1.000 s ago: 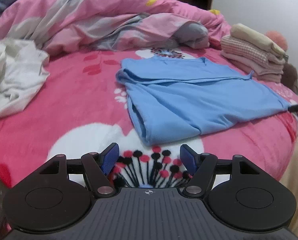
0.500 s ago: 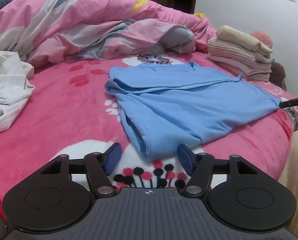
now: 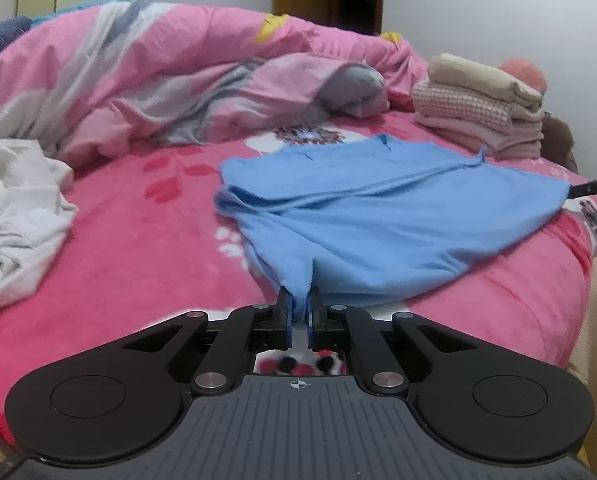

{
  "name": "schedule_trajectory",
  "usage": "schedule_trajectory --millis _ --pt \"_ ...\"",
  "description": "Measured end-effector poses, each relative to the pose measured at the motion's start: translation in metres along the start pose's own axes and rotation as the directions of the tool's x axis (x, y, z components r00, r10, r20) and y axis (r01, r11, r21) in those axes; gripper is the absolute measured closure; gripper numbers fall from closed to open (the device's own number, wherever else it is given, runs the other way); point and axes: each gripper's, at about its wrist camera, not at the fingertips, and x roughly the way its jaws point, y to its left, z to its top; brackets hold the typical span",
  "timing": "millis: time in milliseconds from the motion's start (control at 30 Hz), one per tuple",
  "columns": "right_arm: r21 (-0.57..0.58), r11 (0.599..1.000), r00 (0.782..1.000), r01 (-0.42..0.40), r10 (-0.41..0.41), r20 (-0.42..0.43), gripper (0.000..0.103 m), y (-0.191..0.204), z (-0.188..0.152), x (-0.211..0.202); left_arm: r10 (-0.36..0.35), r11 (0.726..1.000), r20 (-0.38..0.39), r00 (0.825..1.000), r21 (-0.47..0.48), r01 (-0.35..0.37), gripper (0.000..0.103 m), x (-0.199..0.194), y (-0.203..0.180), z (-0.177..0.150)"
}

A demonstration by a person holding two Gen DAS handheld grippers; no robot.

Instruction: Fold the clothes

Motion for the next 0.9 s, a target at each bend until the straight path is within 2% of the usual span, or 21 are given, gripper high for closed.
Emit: schedule_trajectory --millis 333,433,733,833,900 --pt "-0.040 0.999 1.000 0.021 -0.021 -0.009 0.100 -0.002 0.000 0.000 0.008 1.000 -0.024 1.000 0.021 -0.007 0.099 -0.006 0.007 -0.002" --pt "-0.042 0.999 0.999 0.025 -0.026 -0.026 0.100 -0.004 -0.003 0.002 0.016 1.000 -0.054 0.998 0.018 -0.015 0.099 -0.002 0.010 -0.008" --pt "0.076 0.994 0.993 0.081 -0.073 -0.096 0.096 -0.015 -0.011 0.004 0.039 0.996 -0.080 0.996 -0.071 -0.045 0.095 -0.010 0.015 -0.018" --pt "0.156 0.975 0.984 0.160 -0.144 -0.107 0.096 -0.023 -0.014 -0.007 0.061 0.990 -0.087 0.994 -0.123 -0.071 0.091 -0.018 0.015 -0.021" --pt "0.231 0.955 0.981 0.184 -0.164 -0.105 0.095 -0.028 -0.017 -0.017 0.064 0.981 -0.085 0.994 -0.177 -0.078 0.079 -0.025 0.012 -0.023"
